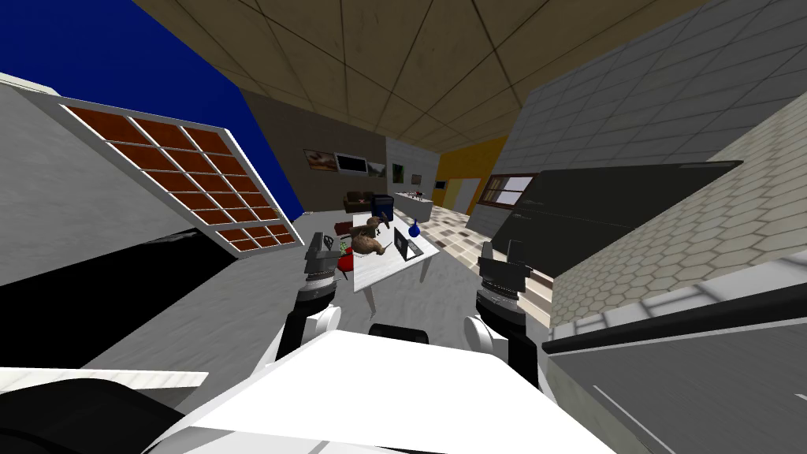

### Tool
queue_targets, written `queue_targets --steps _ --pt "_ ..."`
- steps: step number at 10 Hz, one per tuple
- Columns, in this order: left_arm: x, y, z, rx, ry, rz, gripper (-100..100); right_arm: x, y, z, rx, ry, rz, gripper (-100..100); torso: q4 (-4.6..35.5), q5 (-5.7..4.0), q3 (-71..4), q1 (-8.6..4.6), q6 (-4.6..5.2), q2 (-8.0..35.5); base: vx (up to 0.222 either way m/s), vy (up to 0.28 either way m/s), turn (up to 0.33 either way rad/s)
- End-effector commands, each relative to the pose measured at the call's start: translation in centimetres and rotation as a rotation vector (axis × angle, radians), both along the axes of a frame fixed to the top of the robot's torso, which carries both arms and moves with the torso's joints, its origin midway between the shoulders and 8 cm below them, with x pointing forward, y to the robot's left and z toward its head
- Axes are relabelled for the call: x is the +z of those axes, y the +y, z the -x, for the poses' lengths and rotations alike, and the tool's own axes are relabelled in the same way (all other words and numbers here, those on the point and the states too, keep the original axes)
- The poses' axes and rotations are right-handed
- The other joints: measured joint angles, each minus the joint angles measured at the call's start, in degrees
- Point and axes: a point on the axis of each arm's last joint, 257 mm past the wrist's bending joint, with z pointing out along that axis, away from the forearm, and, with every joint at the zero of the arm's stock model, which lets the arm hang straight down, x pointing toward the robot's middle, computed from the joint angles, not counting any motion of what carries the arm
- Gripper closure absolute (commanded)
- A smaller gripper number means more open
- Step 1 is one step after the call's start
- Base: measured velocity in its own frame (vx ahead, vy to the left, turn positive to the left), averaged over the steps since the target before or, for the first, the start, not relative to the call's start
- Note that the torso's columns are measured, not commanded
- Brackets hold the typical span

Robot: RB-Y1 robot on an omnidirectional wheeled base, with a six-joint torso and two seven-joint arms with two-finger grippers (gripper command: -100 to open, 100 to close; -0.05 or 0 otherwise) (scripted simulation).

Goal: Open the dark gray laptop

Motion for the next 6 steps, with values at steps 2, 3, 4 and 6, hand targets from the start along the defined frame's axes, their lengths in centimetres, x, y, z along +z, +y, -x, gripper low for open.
queue_targets --steps 2,3,4,6 --pt "0.00 0.00 0.00 0.000 0.000 0.000 0 0.00 0.00 0.00 0.000 0.000 0.000 0 6.00 0.00 -12.00 0.00 0.00 5.97 0.000 0.000 0.000" --pt "0.01 0.00 0.00 0.000 0.000 0.000 0 0.01 0.00 0.00 0.000 0.000 0.000 0 10.06 0.00 -20.14 0.00 0.00 10.03 0.000 0.000 0.000" --pt "0.01 0.00 0.00 0.000 0.000 0.000 0 0.01 0.00 0.00 0.000 0.000 0.000 0 14.24 0.00 -28.50 0.00 0.00 14.22 0.000 0.000 0.000" --pt "0.01 0.00 0.01 0.000 0.000 0.000 0 0.01 0.00 0.01 0.000 0.000 0.000 0 22.68 0.00 -45.36 0.00 0.00 22.69 0.000 0.000 0.000"
